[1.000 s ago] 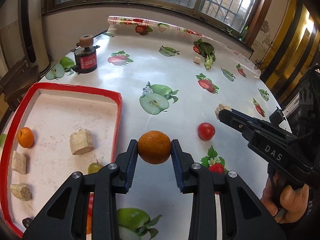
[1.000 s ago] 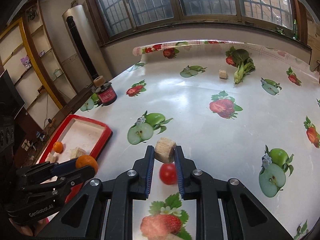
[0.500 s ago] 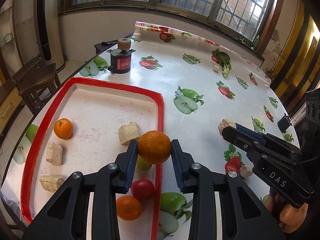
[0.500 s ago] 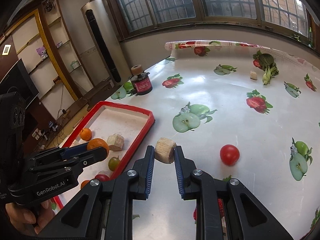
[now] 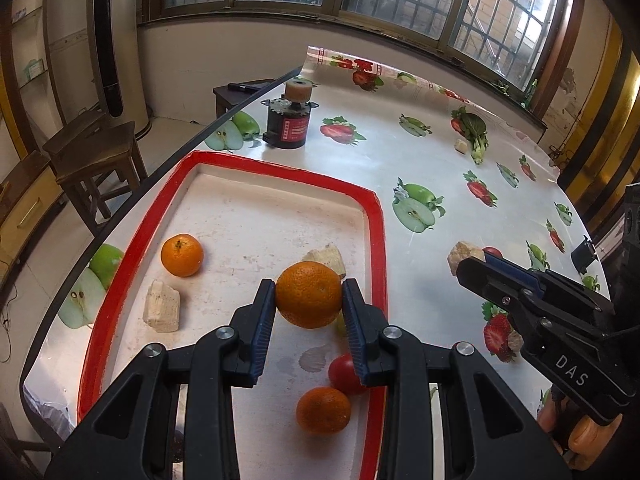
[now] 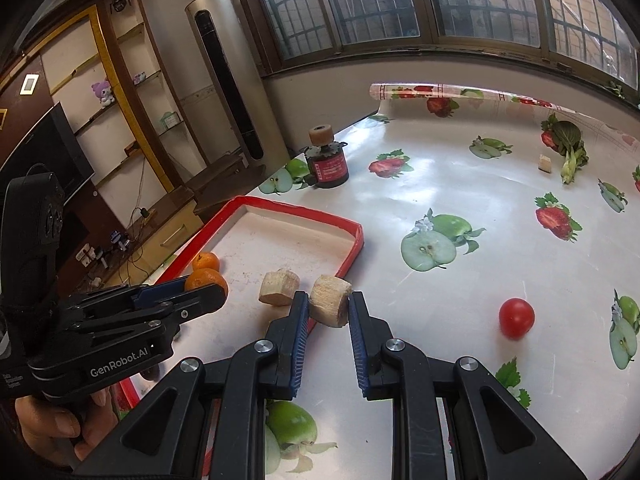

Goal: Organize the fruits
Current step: 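Carry the beige cube and orange over the tray with both grippers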

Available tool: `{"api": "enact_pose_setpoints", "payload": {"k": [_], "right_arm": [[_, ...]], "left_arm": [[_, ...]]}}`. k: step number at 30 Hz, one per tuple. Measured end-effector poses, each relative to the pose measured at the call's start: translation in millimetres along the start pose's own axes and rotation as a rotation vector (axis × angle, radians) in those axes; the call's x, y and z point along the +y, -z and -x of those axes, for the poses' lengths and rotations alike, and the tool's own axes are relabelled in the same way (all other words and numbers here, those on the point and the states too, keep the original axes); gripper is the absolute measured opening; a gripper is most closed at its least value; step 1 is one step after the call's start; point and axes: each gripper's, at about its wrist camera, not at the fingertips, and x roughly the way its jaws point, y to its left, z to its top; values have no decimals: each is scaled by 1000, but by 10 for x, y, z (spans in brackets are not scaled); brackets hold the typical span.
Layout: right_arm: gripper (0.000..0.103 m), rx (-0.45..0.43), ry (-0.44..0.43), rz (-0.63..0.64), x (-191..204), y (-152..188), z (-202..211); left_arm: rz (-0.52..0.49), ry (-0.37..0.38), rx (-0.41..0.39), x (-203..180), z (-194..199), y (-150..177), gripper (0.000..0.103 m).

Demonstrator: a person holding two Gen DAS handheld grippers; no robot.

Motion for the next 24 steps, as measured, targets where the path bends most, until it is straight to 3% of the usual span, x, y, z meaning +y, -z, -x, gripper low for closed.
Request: {"api": "enact_pose_setpoints", "payload": {"k": [24], "right_arm": [[21,18,-45,11,232,-260,-408]], "left_arm": [[85,-26,-2,614,-98,-262,31]]}}
